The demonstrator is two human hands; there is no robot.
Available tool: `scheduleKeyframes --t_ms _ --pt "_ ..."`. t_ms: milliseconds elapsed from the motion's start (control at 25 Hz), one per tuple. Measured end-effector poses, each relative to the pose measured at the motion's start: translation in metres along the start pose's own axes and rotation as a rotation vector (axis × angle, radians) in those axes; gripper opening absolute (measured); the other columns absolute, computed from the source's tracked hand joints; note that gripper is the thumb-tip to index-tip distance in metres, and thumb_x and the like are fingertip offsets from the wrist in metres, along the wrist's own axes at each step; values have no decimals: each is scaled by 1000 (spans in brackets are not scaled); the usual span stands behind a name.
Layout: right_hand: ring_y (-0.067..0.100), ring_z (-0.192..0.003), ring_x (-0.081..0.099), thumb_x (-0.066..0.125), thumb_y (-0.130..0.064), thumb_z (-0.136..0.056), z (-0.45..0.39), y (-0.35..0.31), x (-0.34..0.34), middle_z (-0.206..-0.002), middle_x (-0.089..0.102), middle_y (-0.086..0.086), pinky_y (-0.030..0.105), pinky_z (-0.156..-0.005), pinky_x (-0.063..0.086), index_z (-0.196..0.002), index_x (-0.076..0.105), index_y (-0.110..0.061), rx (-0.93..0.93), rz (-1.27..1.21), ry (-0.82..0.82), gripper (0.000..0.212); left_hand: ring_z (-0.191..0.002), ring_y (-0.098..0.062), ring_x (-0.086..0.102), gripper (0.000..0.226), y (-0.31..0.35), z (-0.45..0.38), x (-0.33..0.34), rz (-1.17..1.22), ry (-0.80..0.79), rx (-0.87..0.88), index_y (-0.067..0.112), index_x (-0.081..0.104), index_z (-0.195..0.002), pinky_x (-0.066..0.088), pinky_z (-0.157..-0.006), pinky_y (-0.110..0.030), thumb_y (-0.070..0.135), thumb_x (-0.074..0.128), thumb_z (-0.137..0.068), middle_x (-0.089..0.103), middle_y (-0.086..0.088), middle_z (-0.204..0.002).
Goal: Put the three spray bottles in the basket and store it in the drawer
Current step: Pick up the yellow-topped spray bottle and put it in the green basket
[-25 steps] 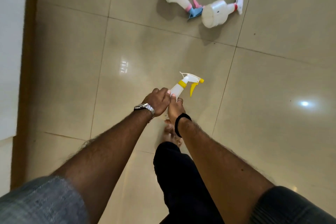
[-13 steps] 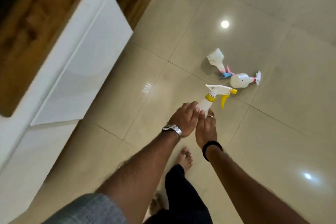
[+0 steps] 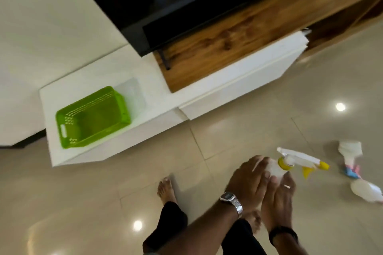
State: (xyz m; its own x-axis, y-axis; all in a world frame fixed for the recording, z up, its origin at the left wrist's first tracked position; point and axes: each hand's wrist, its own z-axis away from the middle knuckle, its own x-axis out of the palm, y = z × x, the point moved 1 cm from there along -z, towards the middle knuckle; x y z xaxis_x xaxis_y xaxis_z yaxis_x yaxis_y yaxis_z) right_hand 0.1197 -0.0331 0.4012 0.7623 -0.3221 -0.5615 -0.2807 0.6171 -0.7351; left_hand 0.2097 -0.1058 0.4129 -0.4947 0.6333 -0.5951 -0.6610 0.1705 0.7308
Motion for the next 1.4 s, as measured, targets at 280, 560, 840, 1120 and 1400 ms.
scheduleKeyframes --t_ms 280,560,840,1120,1400 --pt "26 -142 42 26 -67 -94 73 -152 174 -161 24 -2 47 -108 44 -156 22 -25 -260 17 -335 75 -144 -16 41 49 -143 110 -172 72 389 -179 22 39 -153 37 -117 -36 33 34 -105 41 2 -158" --pt "7 -133 40 38 -42 -104 102 -308 354 -146 40 7 18 -111 33 -148 29 -20 -731 89 -573 50 -147 -20 37 52 -277 174 -352 31 717 -241 11 38 -153 23 -122 -20 31 34 -105 42 -9 -157" --pt "28 -137 44 48 -37 -104 79 -354 482 -147 45 13 44 -112 40 -150 36 -12 -829 269 -736 54 -136 -26 51 47 -397 180 -422 -251 750 -379 17 49 -145 46 -99 -42 36 37 -104 55 -5 -146" --pt "31 -133 48 49 -36 -103 69 -343 543 -146 45 14 42 -104 47 -149 41 -10 -789 363 -761 53 -142 -34 40 43 -461 170 -416 -330 722 -497 22 52 -141 41 -100 -49 37 41 -103 49 -11 -147" --pt "32 -128 53 51 -35 -103 66 -339 561 -146 44 13 42 -97 52 -143 50 -8 -799 415 -766 48 -153 -35 24 45 -482 167 -407 -243 696 -548 18 49 -143 41 -103 -52 38 44 -103 24 -13 -166"
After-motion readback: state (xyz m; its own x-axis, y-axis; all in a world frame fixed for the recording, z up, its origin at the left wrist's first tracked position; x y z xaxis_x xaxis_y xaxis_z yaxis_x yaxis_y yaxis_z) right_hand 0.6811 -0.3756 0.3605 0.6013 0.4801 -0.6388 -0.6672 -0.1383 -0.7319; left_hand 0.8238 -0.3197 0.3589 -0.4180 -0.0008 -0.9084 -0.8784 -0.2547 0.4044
